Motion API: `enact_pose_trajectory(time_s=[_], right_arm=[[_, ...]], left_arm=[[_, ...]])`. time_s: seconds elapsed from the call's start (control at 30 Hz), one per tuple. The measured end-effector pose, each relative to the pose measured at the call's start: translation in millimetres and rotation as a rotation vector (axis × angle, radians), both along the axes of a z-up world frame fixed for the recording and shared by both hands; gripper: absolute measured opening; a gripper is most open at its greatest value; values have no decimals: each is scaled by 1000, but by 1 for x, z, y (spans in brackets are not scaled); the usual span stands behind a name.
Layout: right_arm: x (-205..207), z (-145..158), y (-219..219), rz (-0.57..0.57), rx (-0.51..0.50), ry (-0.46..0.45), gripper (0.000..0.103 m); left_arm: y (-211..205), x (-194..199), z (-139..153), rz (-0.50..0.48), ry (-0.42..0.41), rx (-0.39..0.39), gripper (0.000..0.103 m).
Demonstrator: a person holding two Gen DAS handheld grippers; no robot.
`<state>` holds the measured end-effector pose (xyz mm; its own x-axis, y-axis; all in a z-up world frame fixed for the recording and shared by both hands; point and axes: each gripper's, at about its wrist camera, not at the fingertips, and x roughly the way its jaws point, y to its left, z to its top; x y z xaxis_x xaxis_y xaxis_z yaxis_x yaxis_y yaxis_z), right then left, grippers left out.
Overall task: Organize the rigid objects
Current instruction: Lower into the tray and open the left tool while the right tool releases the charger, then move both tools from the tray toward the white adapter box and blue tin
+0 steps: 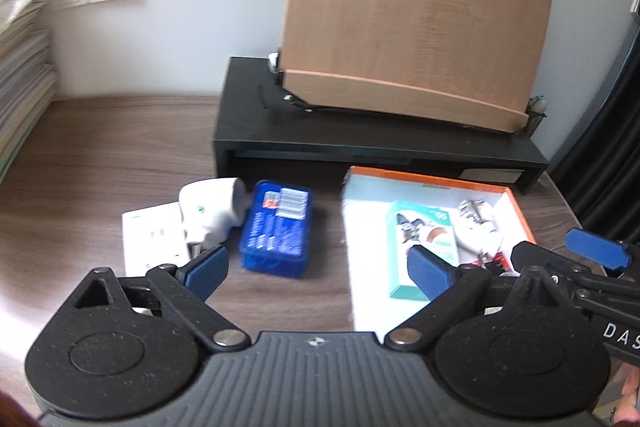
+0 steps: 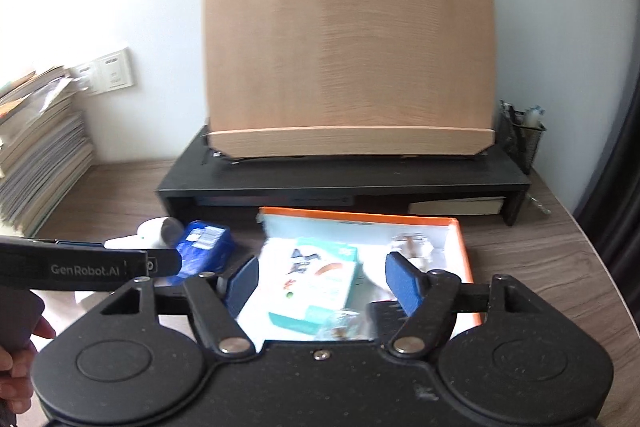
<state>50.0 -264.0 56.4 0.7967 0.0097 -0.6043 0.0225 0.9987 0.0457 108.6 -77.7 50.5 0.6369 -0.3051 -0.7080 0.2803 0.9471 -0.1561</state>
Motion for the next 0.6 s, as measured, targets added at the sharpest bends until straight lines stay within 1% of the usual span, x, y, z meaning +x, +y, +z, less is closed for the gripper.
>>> enact_pose_trajectory(time_s=[0.13,0.33,0.6], right_arm=[[-3,-1,22,45,-6,9,85],[-5,-2,47,99,-1,19,85],[-7,0,71,143,-1,15,85]], left_arm=[[21,-9,2,46,0,18,99],[46,-18,3,103,1,25,99],[68,-25,4,141,-3,27,99]])
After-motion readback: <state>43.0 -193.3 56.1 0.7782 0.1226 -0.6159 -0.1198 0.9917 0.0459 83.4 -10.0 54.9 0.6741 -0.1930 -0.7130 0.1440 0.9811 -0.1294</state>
